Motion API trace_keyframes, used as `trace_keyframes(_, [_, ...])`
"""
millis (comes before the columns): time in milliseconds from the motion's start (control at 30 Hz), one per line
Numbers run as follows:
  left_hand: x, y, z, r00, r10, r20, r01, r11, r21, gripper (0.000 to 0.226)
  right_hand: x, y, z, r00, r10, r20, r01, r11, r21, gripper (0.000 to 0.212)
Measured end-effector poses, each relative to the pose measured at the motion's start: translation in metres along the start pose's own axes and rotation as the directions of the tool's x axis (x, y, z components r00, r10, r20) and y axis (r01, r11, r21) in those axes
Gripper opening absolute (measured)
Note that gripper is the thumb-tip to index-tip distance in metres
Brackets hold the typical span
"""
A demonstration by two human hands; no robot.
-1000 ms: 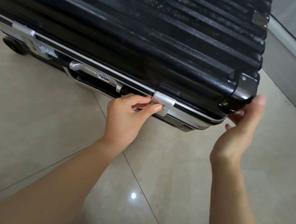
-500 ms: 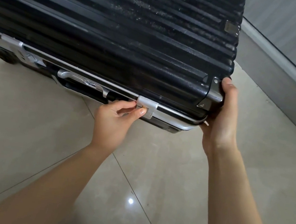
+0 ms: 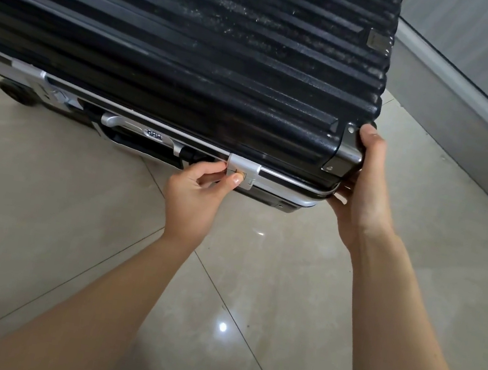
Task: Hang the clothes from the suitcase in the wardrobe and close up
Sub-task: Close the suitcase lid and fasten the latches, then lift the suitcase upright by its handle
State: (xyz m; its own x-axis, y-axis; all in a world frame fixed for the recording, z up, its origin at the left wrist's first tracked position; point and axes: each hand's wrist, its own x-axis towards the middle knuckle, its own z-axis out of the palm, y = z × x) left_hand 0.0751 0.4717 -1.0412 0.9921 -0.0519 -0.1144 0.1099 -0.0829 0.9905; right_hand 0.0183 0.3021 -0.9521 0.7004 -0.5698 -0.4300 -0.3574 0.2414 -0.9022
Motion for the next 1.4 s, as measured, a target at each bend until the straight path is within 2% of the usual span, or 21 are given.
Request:
trace_keyframes(167, [0.002, -0.007, -0.001, 1.000, -0.026, 0.012, 0.026, 0.998, -0.049, 0.027, 0.003, 0.002, -0.002, 1.000, 0.008, -0.014, -0.009, 0.999, -0.048, 0.047])
trace_keyframes(400, [0.002, -0.016, 0.004, 0.998, 0.066, -0.015, -0.066, 0.998, 0.006, 0.021, 0.007, 0.006, -0.002, 1.000, -0.014, -0.028, 0.012, 0.999, -0.052, 0.045])
trace_keyframes(533, [0.004, -0.022, 0.006, 0.995, 0.101, -0.023, -0.100, 0.994, 0.038, 0.020, 0.008, 0.006, -0.002, 0.999, -0.026, -0.037, 0.024, 0.999, -0.042, 0.051])
trace_keyframes(700, [-0.002, -0.019, 0.004, 0.991, 0.131, 0.029, -0.132, 0.991, 0.011, 0.020, 0.007, 0.007, -0.001, 0.998, -0.044, -0.035, 0.043, 0.999, -0.029, 0.051])
trace_keyframes(767, [-0.007, -0.013, 0.001, 0.999, 0.033, -0.007, -0.033, 0.999, -0.027, 0.018, 0.005, 0.007, -0.001, 0.999, -0.036, -0.027, 0.036, 0.999, -0.024, 0.050])
trace_keyframes(800, [-0.007, -0.011, -0.004, 0.994, -0.083, -0.074, 0.078, 0.994, -0.073, 0.016, 0.003, 0.005, 0.000, 0.999, -0.036, -0.029, 0.035, 0.999, -0.023, 0.049])
trace_keyframes(833, [-0.006, -0.012, -0.010, 0.960, -0.236, -0.149, 0.212, 0.964, -0.161, 0.013, 0.002, 0.005, 0.000, 0.999, -0.028, -0.035, 0.027, 0.999, -0.020, 0.049])
trace_keyframes(867, [-0.003, -0.013, -0.017, 0.898, -0.399, -0.187, 0.344, 0.899, -0.271, 0.009, 0.000, 0.005, 0.001, 0.999, -0.025, -0.034, 0.024, 1.000, -0.020, 0.048])
trace_keyframes(900, [0.001, -0.012, -0.023, 0.827, -0.534, -0.175, 0.449, 0.815, -0.365, 0.012, -0.003, 0.005, 0.003, 0.999, -0.022, -0.027, 0.021, 1.000, -0.020, 0.048])
trace_keyframes(967, [0.011, -0.003, -0.031, 0.744, -0.659, -0.110, 0.550, 0.698, -0.459, 0.025, -0.013, 0.008, 0.009, 1.000, -0.017, -0.008, 0.017, 0.999, -0.034, 0.047])
trace_keyframes(1067, [0.027, 0.029, -0.037, 0.703, -0.696, -0.144, 0.548, 0.660, -0.515, 0.032, -0.041, 0.019, 0.018, 0.998, 0.023, 0.063, -0.021, 0.999, -0.034, 0.043])
trace_keyframes(1133, [0.034, 0.047, -0.050, 0.681, -0.716, -0.156, 0.554, 0.643, -0.529, 0.042, -0.058, 0.032, 0.018, 0.984, 0.101, 0.145, -0.099, 0.995, -0.017, 0.063])
trace_keyframes(1200, [0.038, 0.059, -0.069, 0.678, -0.713, -0.179, 0.528, 0.642, -0.556, 0.050, -0.061, 0.046, 0.013, 0.964, 0.240, 0.116, -0.251, 0.964, 0.087, 0.081])
trace_keyframes(1233, [0.039, 0.066, -0.080, 0.691, -0.693, -0.207, 0.498, 0.663, -0.559, 0.050, -0.057, 0.050, 0.013, 0.949, 0.309, 0.054, -0.314, 0.940, 0.131, 0.082])
trace_keyframes(1300, [0.039, 0.081, -0.094, 0.714, -0.655, -0.249, 0.463, 0.707, -0.534, 0.050, -0.043, 0.056, 0.016, 0.930, 0.362, -0.058, -0.358, 0.931, 0.074, 0.076])
trace_keyframes(1333, [0.039, 0.089, -0.097, 0.726, -0.640, -0.252, 0.463, 0.725, -0.510, 0.049, -0.033, 0.058, 0.021, 0.933, 0.356, -0.053, -0.354, 0.934, 0.039, 0.073])
trace_keyframes(1400, [0.037, 0.094, -0.099, 0.762, -0.604, -0.232, 0.461, 0.759, -0.460, 0.056, -0.016, 0.060, 0.036, 0.946, 0.325, 0.008, -0.324, 0.943, 0.077, 0.062])
